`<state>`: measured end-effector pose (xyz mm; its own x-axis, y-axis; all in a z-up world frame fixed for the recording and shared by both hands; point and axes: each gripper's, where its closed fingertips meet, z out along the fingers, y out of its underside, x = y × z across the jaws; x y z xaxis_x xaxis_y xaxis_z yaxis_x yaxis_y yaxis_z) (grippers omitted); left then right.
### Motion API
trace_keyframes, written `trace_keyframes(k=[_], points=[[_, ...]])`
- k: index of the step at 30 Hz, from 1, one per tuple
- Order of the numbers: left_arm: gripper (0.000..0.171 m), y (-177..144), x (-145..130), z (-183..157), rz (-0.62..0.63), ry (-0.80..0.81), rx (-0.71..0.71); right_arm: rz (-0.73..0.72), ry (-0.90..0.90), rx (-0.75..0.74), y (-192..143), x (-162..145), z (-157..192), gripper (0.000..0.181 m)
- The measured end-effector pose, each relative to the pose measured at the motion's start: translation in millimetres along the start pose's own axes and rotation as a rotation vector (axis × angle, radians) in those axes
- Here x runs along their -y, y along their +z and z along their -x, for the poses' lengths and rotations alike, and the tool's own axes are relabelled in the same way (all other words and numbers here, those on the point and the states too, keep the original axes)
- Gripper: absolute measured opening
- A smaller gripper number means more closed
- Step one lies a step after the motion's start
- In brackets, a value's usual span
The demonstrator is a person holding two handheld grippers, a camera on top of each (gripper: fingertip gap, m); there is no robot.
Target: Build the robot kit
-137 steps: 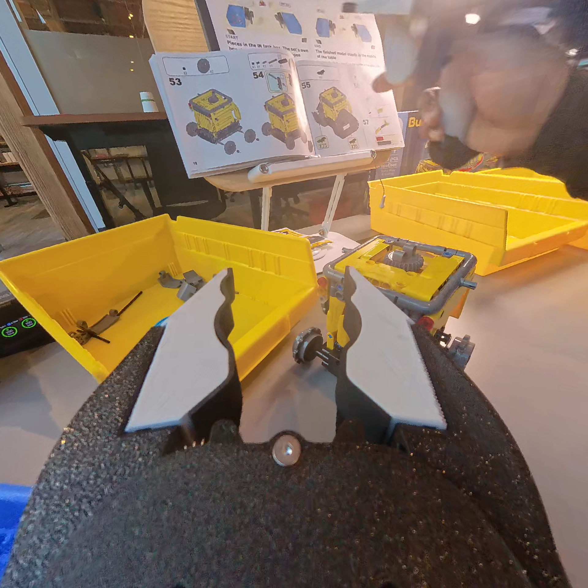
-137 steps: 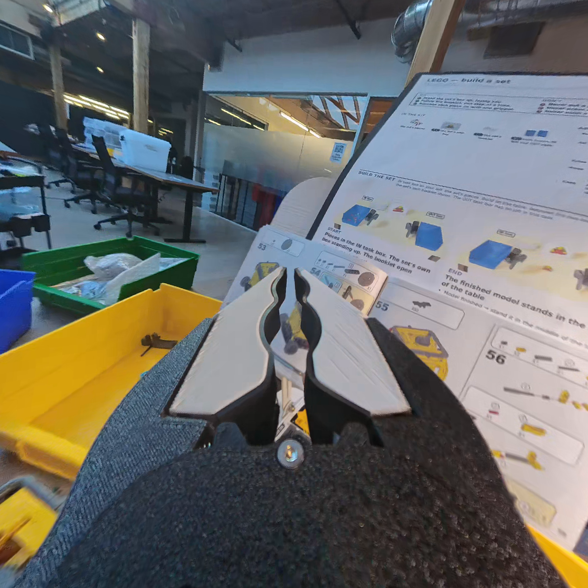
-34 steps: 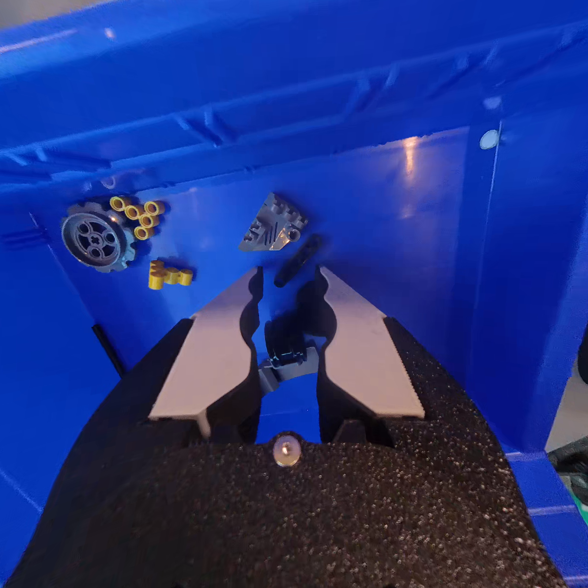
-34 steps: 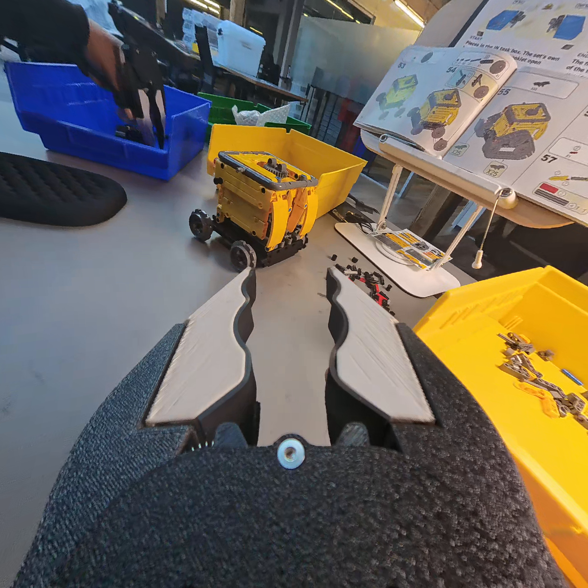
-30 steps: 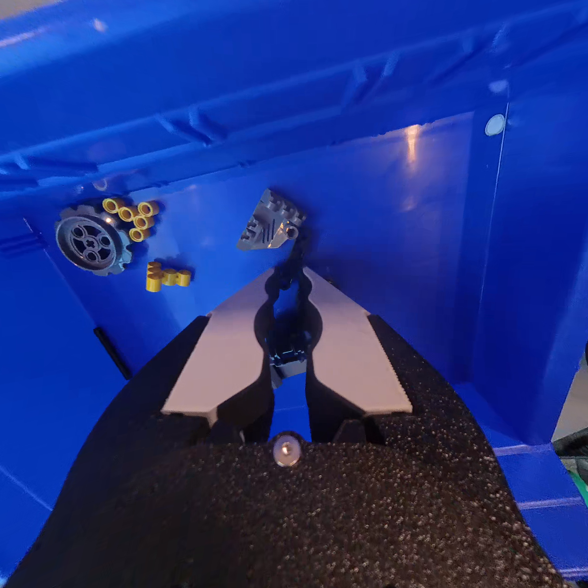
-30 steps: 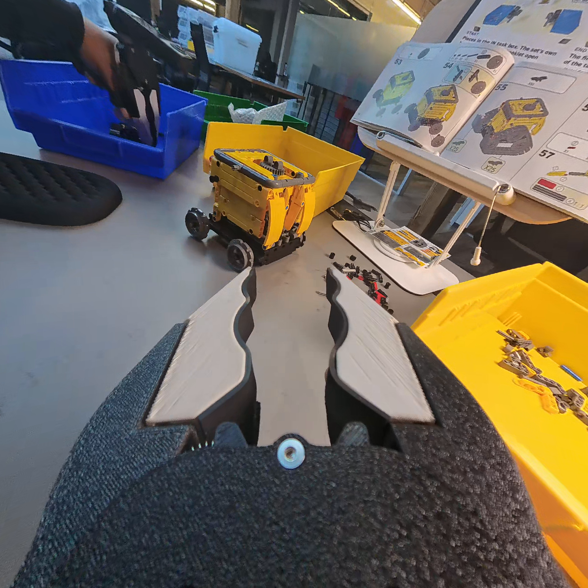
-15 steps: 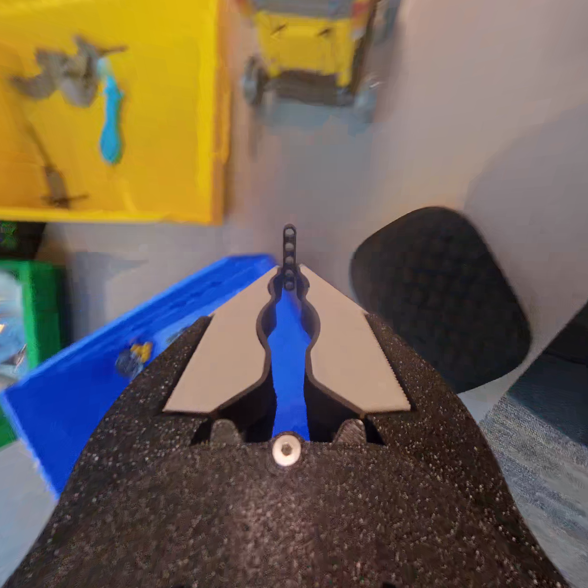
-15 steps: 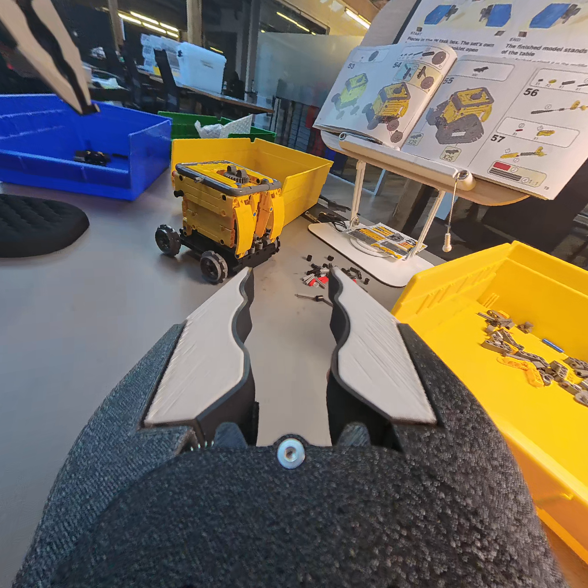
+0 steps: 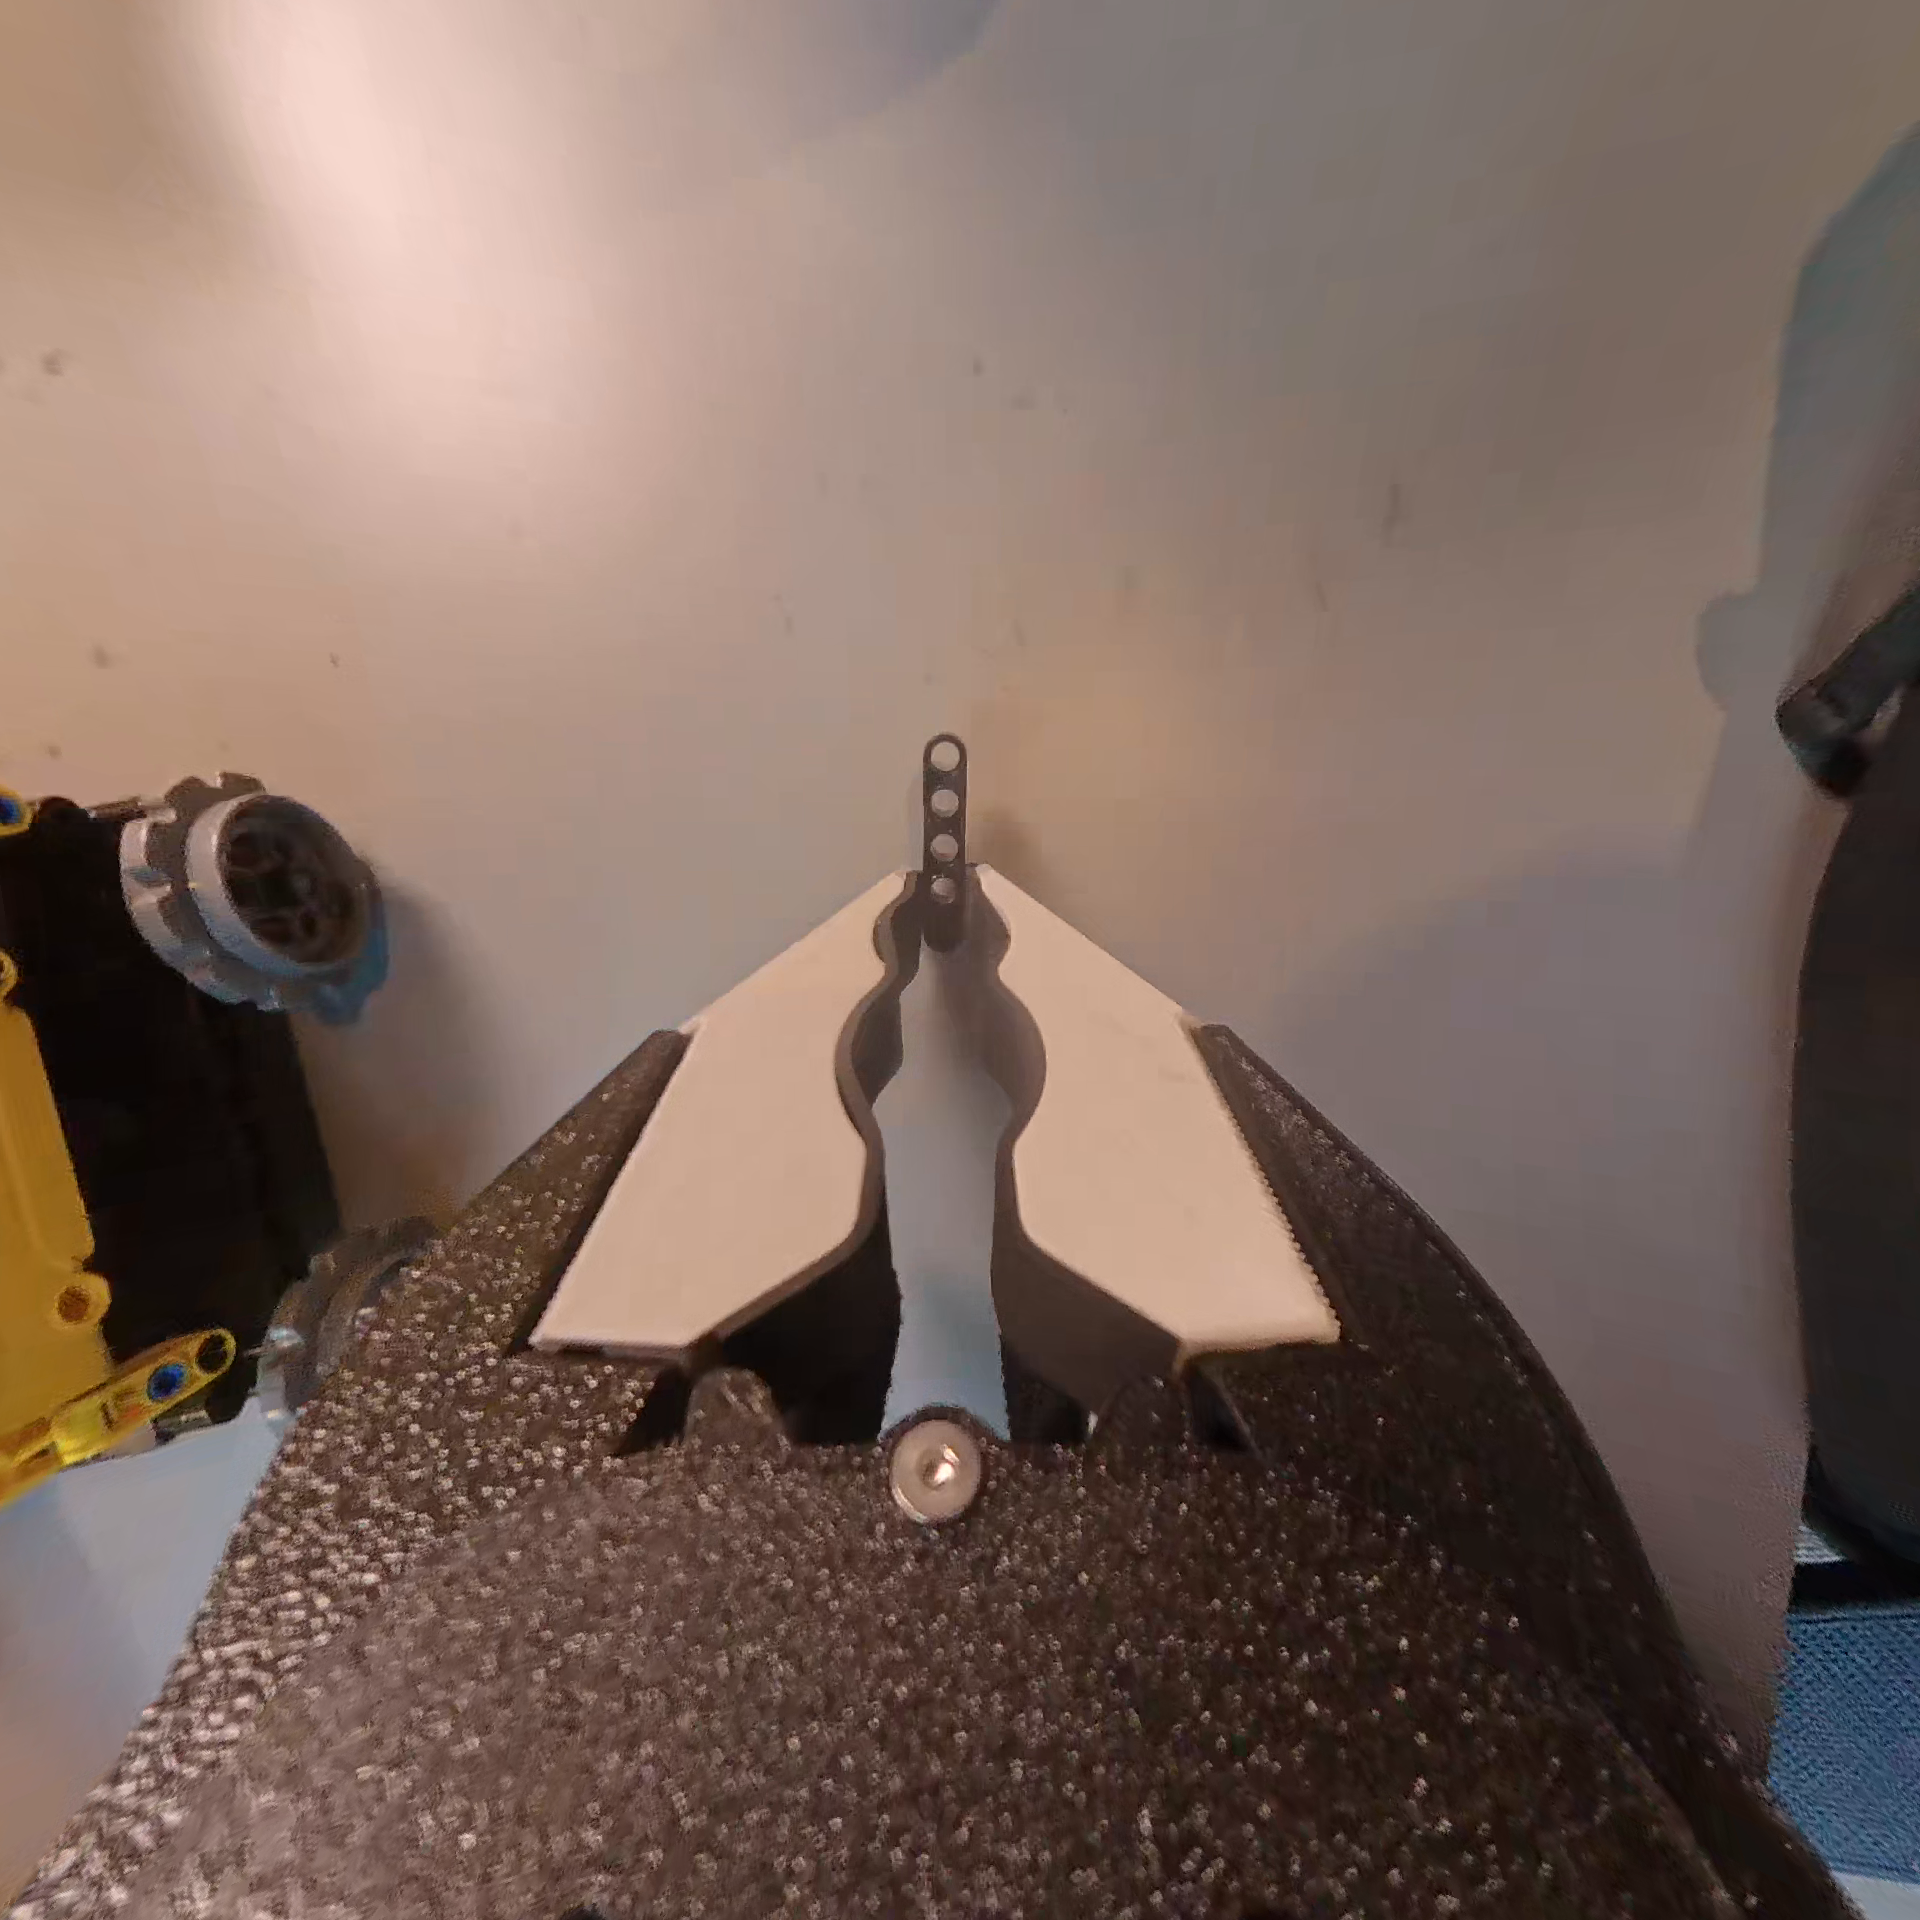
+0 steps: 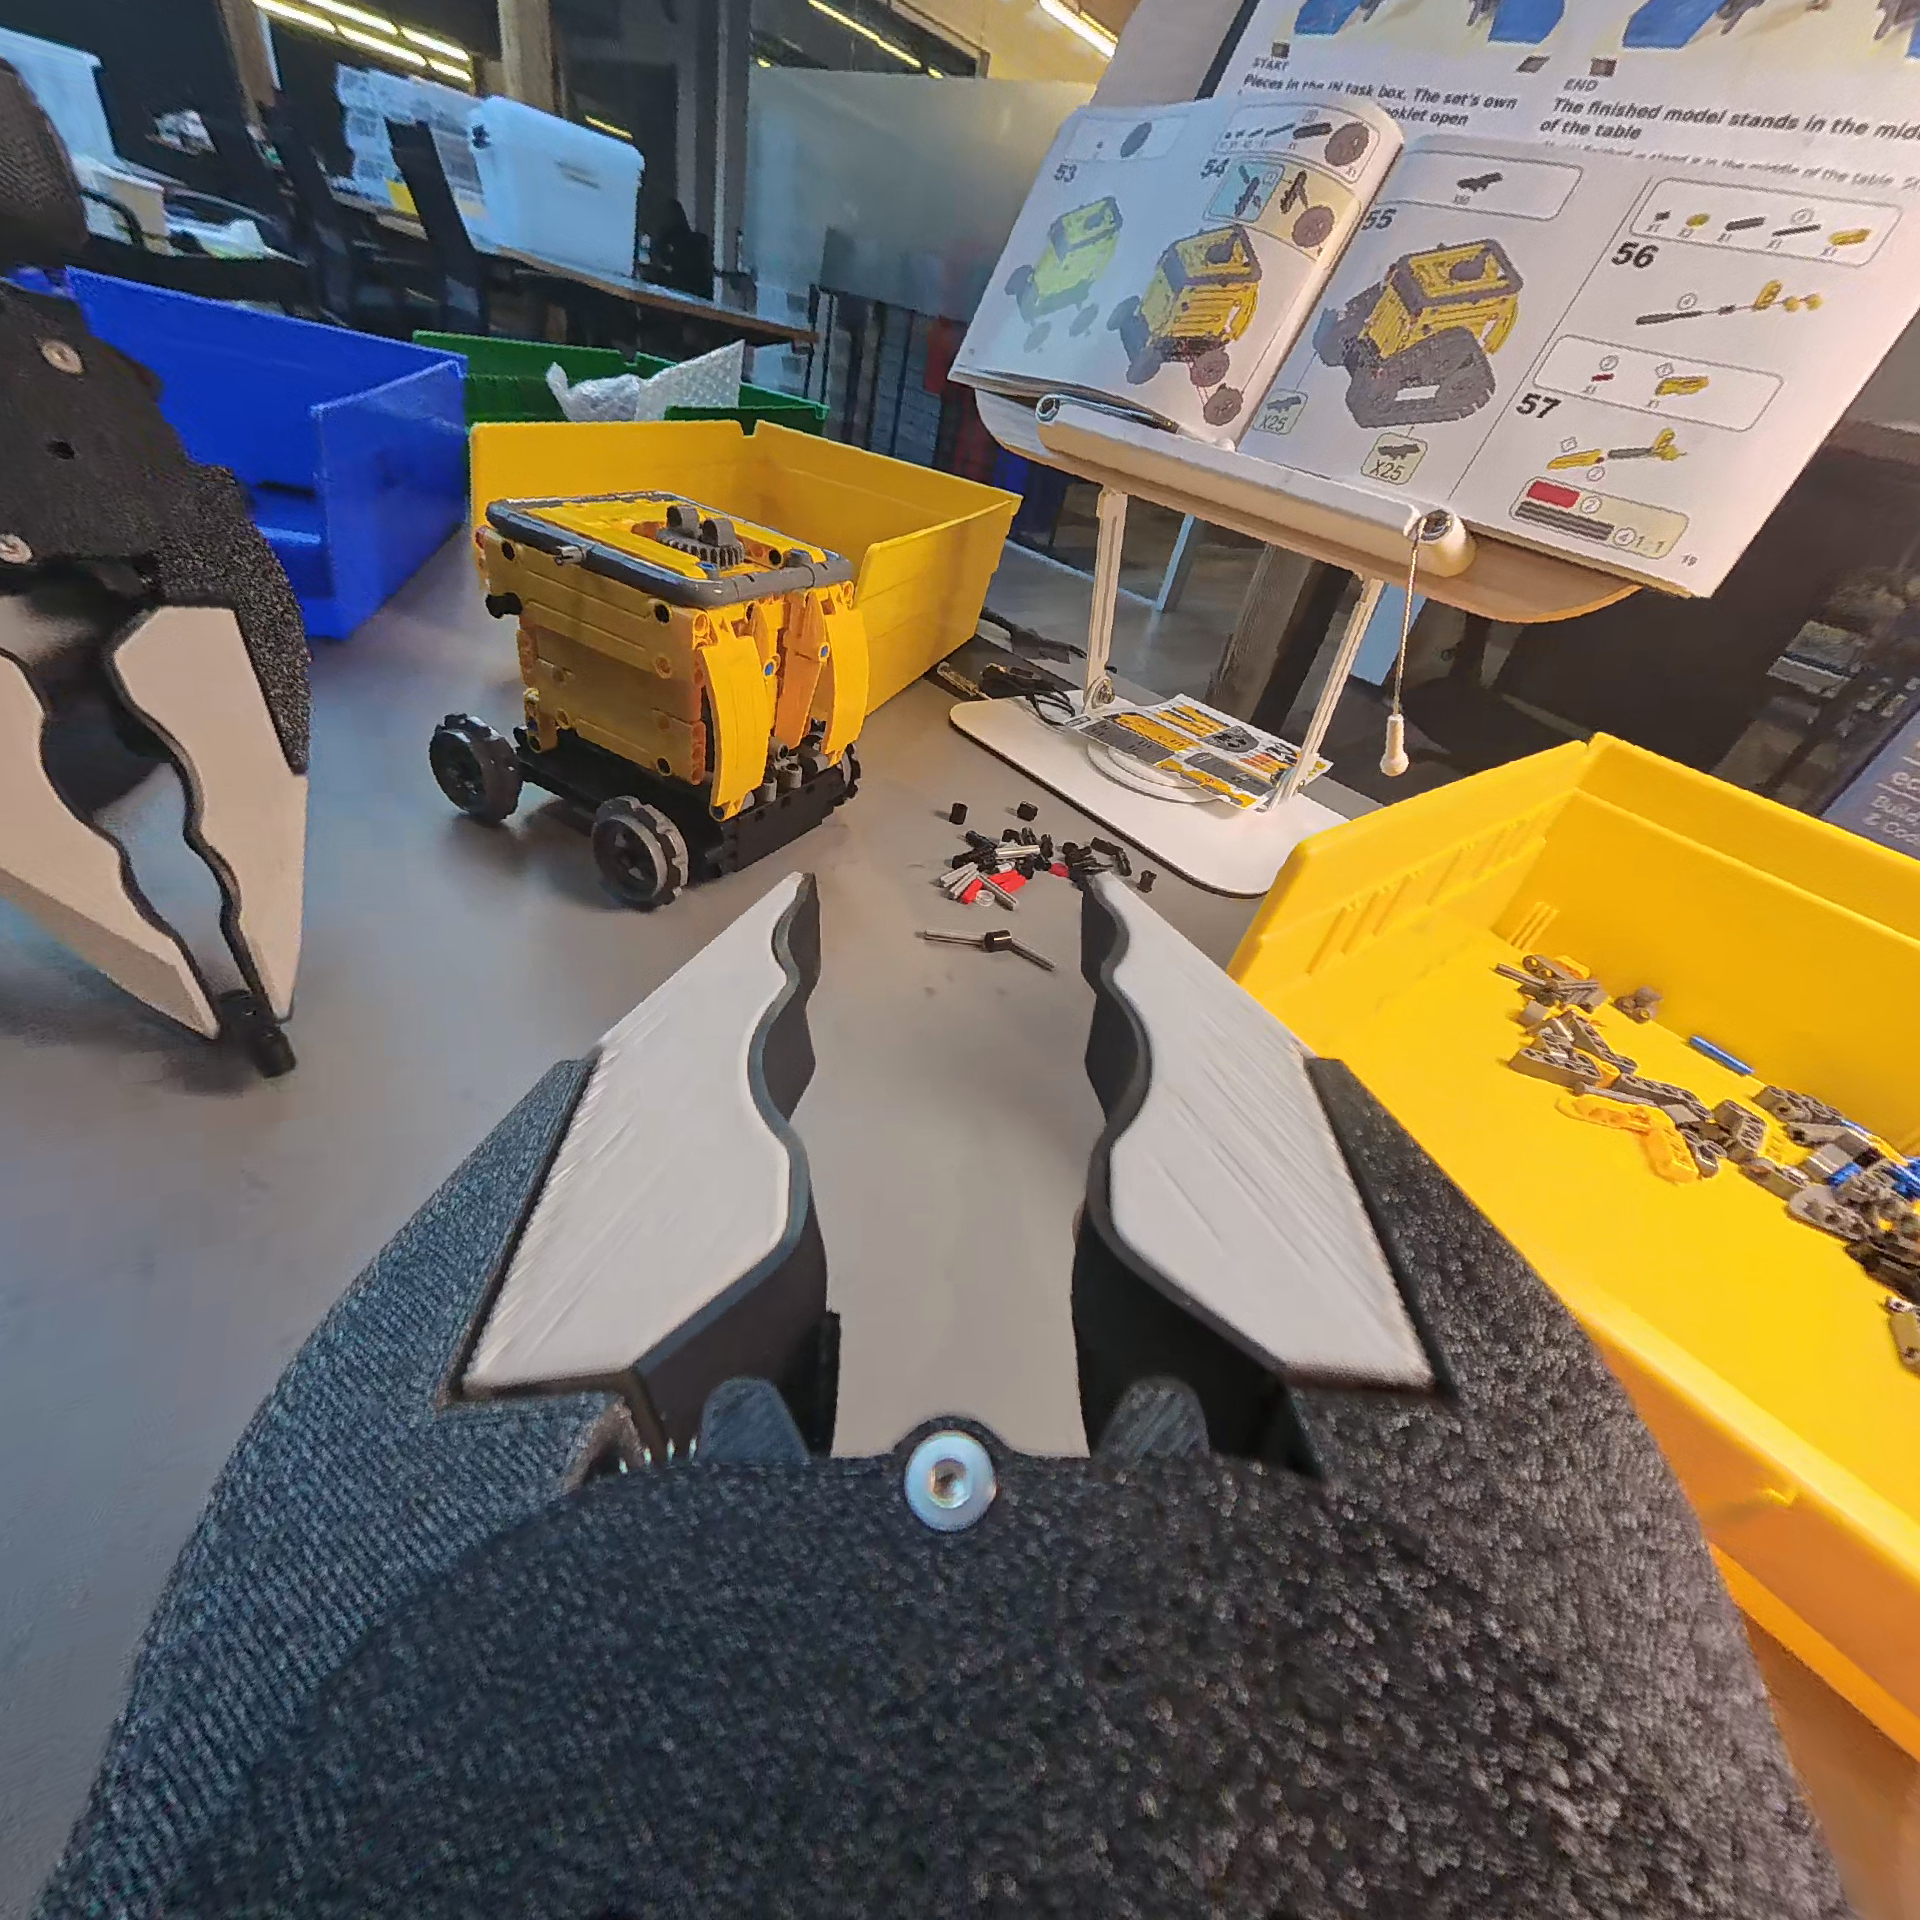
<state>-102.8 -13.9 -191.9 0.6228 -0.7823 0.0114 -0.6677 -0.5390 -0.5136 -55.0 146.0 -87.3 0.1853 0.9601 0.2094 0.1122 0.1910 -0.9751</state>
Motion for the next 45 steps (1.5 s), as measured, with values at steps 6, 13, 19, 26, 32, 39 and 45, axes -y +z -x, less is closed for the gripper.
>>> trace_keyframes(k=[6,13,19,26,32,39,45], points=[[0.006,1.4,1.3,2.5,-0.059,-0.019,-0.007,0.015,-0.017,0.007,3.8,-2.2,2.8,0.05],[0.04,-50.5,39.8,25.3,-0.476,-0.095,0.079,0.035,-0.045,0.002,7.2,-4.6,5.3,0.051],[0.05,-144.9,42.2,88.2,-0.959,-0.208,0.45,0.031,-0.025,0.0,14.8,-2.5,7.5,0.052],[0.081,-176.7,-9.6,125.4,-1.072,-0.402,0.678,0.04,0.045,-0.011,32.8,-0.5,11.1,0.057],[0.083,-169.9,-17.3,133.0,-1.04,-0.446,0.673,0.172,0.062,-0.018,73.5,-13.4,12.1,0.029],[0.079,-165.3,-14.5,130.7,-1.016,-0.418,0.678,0.372,0.087,0.01,153.4,-31.6,-5.8,0.015],[0.074,-167.0,-15.9,130.7,-1.028,-0.425,0.675,0.596,0.066,0.047,185.8,-70.7,-15.0,0.007]])
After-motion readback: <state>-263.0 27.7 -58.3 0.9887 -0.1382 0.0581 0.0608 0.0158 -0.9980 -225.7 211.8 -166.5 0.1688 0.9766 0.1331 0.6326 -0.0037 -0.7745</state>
